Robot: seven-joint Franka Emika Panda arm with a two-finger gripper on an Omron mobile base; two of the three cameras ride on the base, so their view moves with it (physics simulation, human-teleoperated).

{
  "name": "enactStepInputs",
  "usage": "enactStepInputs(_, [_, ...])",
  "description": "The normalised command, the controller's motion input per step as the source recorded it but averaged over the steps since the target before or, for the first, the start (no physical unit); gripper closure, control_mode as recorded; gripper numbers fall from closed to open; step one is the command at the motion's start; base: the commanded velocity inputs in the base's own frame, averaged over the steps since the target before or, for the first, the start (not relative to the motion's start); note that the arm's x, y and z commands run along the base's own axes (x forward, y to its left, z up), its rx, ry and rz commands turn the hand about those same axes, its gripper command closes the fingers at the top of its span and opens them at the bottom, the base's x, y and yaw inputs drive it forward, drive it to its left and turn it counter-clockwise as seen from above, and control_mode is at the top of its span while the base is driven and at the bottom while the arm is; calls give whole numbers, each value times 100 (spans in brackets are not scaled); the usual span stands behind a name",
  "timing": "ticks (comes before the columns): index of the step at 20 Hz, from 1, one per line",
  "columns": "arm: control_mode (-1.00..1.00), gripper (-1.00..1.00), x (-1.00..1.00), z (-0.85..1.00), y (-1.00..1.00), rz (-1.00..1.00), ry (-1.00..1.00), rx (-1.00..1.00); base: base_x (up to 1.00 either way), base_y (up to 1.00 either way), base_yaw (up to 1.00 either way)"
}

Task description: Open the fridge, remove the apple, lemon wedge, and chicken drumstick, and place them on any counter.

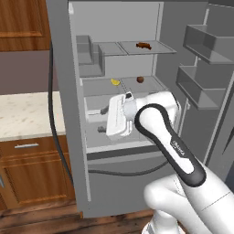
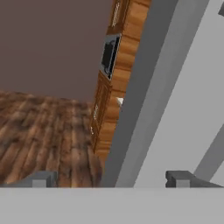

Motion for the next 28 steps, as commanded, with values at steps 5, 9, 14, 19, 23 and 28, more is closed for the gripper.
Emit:
enactStepInputs(5, [-100, -100, 3, 13, -71, -35, 27, 0, 0, 0, 0])
enactStepInputs(9, [-100, -100, 15, 0, -48, -21, 4, 0, 0, 0, 0])
enactStepInputs(14, [-100, -100, 15, 0, -35, -10, 1, 0, 0, 0, 0])
enactStepInputs(19, [-100, -100, 0, 2, -37, -44, 4, -10, 0, 0, 0])
enactStepInputs(23, [-100, -100, 0, 27, -38, -61, 21, -11, 0, 0, 0])
enactStepInputs(28, [-100, -100, 0, 35, -64, -45, 24, -12, 0, 0, 0])
